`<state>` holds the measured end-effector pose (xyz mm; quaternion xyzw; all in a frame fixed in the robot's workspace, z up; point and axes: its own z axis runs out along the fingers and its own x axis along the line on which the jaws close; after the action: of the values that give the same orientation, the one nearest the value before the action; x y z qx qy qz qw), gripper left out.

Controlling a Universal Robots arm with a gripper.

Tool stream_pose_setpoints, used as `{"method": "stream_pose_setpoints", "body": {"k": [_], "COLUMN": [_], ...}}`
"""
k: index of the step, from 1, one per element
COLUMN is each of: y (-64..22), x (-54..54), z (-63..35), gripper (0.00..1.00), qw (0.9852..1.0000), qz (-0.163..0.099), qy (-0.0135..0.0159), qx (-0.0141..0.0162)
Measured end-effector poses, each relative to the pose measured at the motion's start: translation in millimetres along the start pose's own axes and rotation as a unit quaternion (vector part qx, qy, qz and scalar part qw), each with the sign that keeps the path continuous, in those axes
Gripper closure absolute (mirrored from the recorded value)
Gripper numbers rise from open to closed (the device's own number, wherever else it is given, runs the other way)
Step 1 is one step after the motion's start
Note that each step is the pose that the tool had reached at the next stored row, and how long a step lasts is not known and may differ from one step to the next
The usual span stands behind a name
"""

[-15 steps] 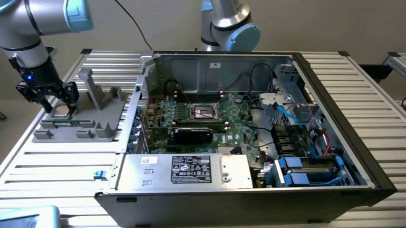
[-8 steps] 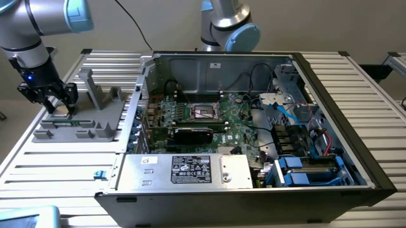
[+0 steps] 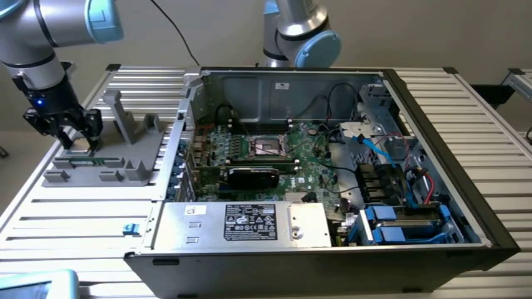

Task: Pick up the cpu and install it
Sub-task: 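Pick up the cpu and move it towards the insertion slot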

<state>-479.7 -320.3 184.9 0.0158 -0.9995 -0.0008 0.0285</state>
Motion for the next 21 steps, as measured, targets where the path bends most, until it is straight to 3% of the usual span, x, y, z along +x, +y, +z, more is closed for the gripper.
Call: {"method": "stream_pose_setpoints", "body": {"k": [5, 10, 21], "y": [-0.1, -1.1, -1.6], "x": [-0.1, -0.3, -1.1], "z": [0.3, 0.3, 0.2], "gripper": [0.37, 0.37, 0.37], "qw": [1.0, 1.0, 1.0], "qz": [0.0, 0.0, 0.0], "qy": [0.0008, 0.0033, 0.004], "qx": [-0.0009, -0.0044, -0.0045]}}
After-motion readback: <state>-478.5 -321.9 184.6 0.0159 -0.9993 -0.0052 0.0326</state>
